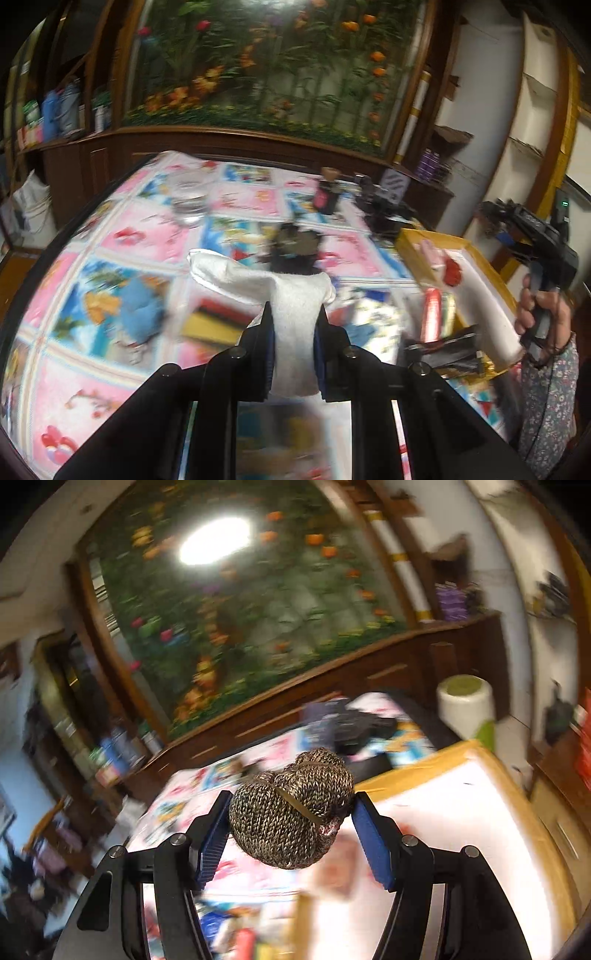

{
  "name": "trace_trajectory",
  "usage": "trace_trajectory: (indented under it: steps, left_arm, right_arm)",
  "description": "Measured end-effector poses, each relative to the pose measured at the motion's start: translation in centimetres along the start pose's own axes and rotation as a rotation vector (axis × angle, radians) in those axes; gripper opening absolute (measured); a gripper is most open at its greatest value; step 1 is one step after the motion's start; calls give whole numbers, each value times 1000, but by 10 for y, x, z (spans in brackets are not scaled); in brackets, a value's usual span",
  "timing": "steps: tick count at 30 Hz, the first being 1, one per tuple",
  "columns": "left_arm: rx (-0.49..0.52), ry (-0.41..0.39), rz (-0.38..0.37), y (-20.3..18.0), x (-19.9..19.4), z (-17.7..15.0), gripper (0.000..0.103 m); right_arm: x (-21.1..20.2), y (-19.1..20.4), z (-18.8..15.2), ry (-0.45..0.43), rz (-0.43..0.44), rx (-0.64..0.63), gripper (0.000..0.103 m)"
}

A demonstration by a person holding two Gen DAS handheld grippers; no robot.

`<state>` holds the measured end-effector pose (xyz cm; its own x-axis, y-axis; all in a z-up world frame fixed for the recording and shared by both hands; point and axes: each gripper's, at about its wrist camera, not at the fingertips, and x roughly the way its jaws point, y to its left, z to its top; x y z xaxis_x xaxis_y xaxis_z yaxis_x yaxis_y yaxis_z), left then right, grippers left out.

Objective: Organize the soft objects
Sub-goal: 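Carry the white cloth with the left tool while the right tool carries the knitted ball to the box, then open both tools to drop the white cloth and knitted ball into the box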

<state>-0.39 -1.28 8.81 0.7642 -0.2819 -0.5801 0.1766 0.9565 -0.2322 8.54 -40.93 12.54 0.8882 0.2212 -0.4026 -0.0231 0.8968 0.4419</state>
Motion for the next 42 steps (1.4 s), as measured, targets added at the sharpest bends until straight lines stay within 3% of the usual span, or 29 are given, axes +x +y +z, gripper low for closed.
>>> trace_trajectory:
  steps: [4, 9, 13, 17, 22, 31, 36, 39, 42]
  left_arm:
    - [58, 43, -141, -62, 23, 21, 17]
    - [112, 148, -293, -144, 71, 38, 17]
    - [156, 227, -336, -199, 112, 36, 17]
    - [166, 324, -344, -228, 150, 20, 17]
    - [155, 400, -323, -238, 176, 5, 17]
    - [190, 383, -303, -241, 179, -4, 18]
    - [216, 364, -304, -243, 177, -6, 29]
    - [214, 342, -306, -241, 174, -5, 45]
    - [202, 330, -320, -239, 169, -2, 46]
  right_arm:
    - [0, -45, 9, 27, -71, 116, 69]
    - [20, -80, 7, 121, -141, 205, 69]
    - [29, -94, 3, 146, -184, 222, 69]
    - [40, -98, -1, 179, -201, 245, 69]
    - [49, -99, -5, 219, -226, 249, 69]
    - [58, -92, -12, 251, -242, 244, 70]
    - [59, -91, -13, 260, -263, 242, 71]
    - [58, -90, -12, 255, -272, 232, 74]
    - [54, -87, -9, 237, -284, 223, 76]
